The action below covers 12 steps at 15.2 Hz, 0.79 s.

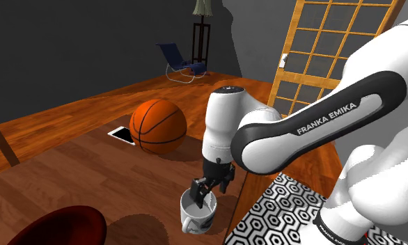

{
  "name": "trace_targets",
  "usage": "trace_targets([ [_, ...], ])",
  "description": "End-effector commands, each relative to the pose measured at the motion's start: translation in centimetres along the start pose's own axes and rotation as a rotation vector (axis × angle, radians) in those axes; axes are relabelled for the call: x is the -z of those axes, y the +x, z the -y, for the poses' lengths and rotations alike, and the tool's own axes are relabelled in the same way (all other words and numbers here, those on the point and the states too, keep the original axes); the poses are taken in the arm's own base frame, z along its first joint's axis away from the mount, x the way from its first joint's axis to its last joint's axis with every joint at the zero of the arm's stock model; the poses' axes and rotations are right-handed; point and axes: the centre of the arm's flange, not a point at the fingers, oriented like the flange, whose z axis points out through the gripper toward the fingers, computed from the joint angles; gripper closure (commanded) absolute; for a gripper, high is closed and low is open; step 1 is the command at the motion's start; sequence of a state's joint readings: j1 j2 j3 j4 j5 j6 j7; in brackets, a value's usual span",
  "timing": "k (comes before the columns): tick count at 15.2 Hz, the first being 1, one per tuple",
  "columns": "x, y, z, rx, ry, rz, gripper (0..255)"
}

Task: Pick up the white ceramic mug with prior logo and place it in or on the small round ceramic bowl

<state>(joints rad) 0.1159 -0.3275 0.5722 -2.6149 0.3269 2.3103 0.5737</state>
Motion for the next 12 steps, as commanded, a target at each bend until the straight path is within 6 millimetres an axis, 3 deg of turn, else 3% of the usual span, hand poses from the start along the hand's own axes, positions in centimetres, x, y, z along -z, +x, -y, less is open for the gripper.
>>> trace_targets([
  [1, -0.82, 0.01, 0.06, 0.0, 0.0, 0.0, 0],
  [8, -0.82, 0.0, 0.06, 0.0, 0.0, 0.0, 0],
  [9, -0.82, 0.0, 0.06, 0.0, 0.0, 0.0, 255],
  [12, -0.82, 0.0, 0.06, 0.0, 0.0, 0.0, 255],
])
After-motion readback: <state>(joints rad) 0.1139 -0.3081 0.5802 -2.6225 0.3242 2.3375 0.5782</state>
